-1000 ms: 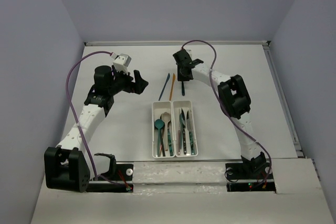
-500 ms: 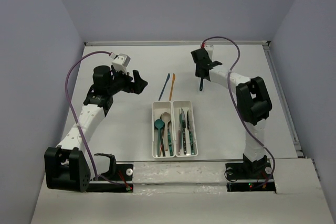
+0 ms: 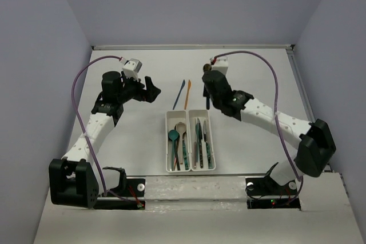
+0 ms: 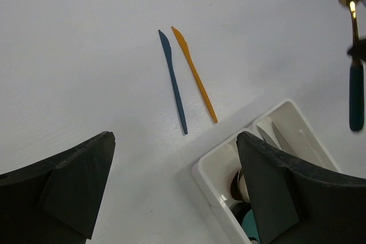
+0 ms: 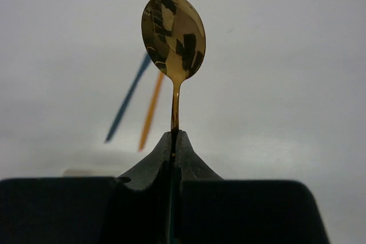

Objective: Sort the eating utensils into containers

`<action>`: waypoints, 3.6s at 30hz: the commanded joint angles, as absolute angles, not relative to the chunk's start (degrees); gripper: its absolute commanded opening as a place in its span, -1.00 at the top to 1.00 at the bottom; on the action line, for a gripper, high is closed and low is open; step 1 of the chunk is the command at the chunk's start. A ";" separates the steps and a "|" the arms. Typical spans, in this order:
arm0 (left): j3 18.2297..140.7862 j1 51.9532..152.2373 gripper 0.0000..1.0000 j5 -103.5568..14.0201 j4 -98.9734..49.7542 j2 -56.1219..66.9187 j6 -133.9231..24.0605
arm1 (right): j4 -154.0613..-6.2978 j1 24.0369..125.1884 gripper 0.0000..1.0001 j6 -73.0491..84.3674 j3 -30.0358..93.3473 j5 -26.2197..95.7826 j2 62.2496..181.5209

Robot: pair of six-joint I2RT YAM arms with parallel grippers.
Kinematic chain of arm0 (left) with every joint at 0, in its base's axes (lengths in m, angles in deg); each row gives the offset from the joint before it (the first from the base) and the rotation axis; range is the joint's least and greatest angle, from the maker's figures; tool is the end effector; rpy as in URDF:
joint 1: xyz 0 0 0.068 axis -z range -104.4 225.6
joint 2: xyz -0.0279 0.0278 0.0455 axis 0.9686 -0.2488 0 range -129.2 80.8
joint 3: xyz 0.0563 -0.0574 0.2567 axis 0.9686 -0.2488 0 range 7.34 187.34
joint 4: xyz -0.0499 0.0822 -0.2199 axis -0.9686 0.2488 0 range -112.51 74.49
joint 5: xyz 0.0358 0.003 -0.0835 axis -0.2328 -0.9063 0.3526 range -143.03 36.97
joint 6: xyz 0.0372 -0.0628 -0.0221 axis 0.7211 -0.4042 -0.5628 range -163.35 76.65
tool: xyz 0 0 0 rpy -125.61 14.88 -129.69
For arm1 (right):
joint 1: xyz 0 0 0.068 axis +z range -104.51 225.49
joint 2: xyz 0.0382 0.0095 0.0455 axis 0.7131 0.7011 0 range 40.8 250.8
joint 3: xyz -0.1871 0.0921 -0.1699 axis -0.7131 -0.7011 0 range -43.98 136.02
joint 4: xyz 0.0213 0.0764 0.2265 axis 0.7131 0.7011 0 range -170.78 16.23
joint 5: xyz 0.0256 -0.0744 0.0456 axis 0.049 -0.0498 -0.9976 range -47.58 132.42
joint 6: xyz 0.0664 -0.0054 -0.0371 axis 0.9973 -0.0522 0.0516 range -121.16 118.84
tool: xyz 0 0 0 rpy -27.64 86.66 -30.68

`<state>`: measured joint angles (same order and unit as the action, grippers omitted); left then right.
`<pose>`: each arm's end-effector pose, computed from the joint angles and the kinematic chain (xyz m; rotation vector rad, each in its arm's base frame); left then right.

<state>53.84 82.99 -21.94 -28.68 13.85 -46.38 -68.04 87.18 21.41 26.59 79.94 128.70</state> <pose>0.2659 -0.0682 0.2996 0.4538 1.7696 -0.6208 0.2866 0.2024 0.3018 0.0524 1.9789 0.0369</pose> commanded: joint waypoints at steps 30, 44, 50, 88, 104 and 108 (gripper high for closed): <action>54.45 82.63 -0.94 -23.06 -31.56 9.62 -44.14 | -62.41 99.39 -0.01 28.57 31.83 62.97 126.83; 52.95 82.63 -0.95 -30.00 -35.51 8.03 -40.28 | -47.22 84.42 -0.32 20.65 62.52 56.75 163.11; 52.25 82.63 -0.96 -30.00 -36.04 7.24 -39.84 | -45.00 84.42 -0.22 21.26 67.20 56.93 169.47; 50.58 82.63 -0.98 -30.88 -37.62 7.50 -38.96 | -60.39 75.90 1.00 8.25 42.52 75.55 141.20; 50.49 82.54 -0.98 -30.44 -38.15 6.80 -39.22 | -55.03 103.30 1.00 43.30 10.87 65.00 114.20; 50.32 82.54 -0.98 -30.62 -37.80 7.15 -38.96 | -55.20 105.07 1.00 45.77 10.08 65.71 114.54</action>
<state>50.87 82.97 -30.81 -35.26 6.33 -39.71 -54.03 103.77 38.90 9.82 63.61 115.48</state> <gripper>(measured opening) 0.986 0.034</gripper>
